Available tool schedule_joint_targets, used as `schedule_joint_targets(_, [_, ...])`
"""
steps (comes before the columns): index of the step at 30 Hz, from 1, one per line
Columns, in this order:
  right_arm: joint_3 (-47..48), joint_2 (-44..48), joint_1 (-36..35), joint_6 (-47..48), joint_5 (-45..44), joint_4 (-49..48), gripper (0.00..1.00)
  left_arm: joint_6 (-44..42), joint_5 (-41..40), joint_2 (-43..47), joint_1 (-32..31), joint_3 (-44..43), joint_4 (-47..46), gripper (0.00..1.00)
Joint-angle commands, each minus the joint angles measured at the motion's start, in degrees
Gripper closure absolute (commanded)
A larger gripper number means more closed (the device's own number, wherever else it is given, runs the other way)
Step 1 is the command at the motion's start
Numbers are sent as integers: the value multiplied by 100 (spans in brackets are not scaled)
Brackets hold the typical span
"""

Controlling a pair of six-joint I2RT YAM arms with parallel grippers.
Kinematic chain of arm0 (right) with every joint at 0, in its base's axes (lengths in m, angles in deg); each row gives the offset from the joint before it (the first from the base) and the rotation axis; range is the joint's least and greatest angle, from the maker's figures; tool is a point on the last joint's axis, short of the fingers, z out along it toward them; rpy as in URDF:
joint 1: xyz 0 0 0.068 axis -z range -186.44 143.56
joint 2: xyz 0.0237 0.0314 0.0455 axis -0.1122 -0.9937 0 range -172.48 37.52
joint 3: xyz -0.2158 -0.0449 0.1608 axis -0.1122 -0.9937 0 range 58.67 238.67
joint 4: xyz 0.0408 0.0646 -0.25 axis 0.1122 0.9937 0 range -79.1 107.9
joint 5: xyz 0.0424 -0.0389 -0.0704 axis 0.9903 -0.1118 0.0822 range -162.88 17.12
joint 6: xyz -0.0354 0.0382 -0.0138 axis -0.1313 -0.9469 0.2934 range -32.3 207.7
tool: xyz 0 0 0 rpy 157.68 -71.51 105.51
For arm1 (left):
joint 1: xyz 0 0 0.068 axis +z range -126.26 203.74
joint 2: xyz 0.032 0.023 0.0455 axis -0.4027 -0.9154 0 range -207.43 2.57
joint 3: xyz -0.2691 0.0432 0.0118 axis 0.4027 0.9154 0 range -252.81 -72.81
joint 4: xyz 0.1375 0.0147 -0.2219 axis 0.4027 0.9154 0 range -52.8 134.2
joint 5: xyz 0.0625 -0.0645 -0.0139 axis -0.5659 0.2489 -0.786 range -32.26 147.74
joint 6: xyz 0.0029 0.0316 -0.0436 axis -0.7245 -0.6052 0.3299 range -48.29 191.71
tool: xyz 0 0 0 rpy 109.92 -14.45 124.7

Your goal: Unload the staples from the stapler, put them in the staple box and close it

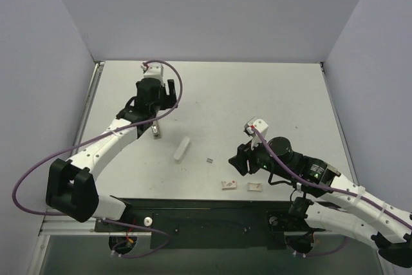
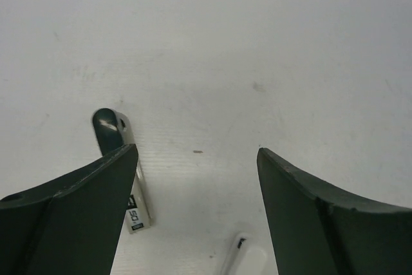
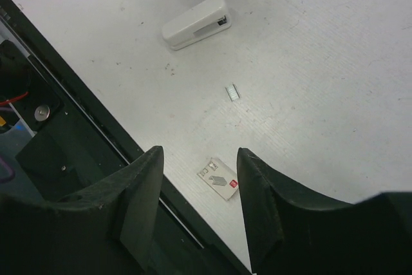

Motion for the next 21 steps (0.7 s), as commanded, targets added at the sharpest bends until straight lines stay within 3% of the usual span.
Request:
schedule_joint_targets(1, [412,150,-28,-38,-152,436,51,-244,463,193,-617,192,247,14])
schedule_joint_targets(6, [483,272,-37,-82,-152,804,45,-297,1316,229,-933,333,167,14])
schedule_joint_targets(14, [377,335,-37,-126,-152,963,44,-622,1080,-78,-1539,307,475,14])
schedule_joint_targets(21, [316,238,-46,-135,-152,981,38,-868,333,-562,-1953,289,739,15])
